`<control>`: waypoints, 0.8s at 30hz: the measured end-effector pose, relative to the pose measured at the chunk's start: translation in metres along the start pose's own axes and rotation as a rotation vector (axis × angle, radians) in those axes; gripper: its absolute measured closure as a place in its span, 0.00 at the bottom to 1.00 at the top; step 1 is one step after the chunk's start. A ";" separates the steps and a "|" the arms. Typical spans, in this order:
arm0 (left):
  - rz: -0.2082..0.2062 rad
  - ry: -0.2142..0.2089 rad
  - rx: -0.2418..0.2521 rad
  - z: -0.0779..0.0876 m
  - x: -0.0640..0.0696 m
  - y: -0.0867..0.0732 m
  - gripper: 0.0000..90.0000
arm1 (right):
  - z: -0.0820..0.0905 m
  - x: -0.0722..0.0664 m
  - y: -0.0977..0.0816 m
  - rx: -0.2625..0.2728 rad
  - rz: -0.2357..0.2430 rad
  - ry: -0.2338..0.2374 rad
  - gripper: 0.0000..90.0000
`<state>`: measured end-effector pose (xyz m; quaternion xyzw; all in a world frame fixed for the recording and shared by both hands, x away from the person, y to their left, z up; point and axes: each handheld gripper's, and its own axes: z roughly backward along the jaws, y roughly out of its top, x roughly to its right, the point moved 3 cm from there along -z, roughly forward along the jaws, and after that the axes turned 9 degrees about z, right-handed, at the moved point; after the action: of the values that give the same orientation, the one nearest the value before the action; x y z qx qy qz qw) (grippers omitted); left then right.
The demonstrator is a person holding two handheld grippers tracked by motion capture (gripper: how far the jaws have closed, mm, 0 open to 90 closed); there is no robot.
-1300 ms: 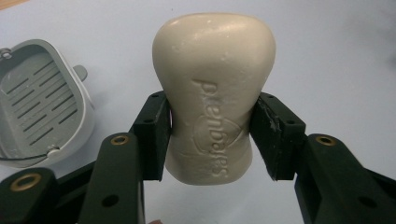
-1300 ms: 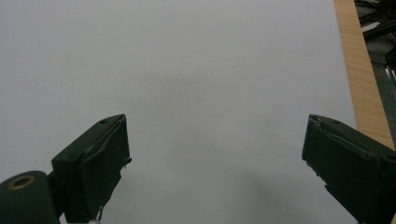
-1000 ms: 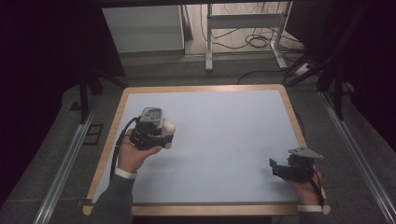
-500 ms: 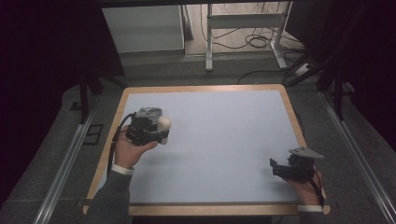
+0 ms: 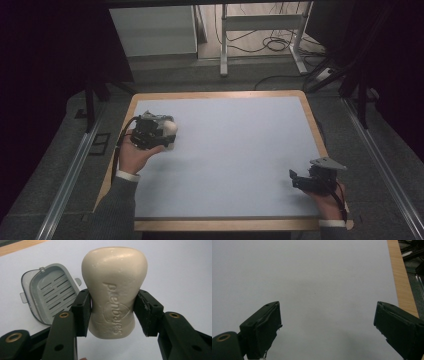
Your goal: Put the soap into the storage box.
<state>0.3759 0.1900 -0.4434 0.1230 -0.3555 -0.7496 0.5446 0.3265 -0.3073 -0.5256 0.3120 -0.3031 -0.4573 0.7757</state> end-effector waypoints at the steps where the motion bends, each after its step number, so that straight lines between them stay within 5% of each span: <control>1: 0.006 0.002 0.001 0.000 -0.002 0.000 0.56 | 0.000 0.000 0.000 0.000 0.000 0.000 0.08; 24: 0.060 0.049 -0.009 -0.011 -0.029 0.016 0.56 | 0.000 0.001 0.000 0.001 0.000 0.000 0.08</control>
<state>0.4045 0.2098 -0.4466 0.1280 -0.3423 -0.7313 0.5760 0.3268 -0.3078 -0.5255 0.3125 -0.3031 -0.4572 0.7755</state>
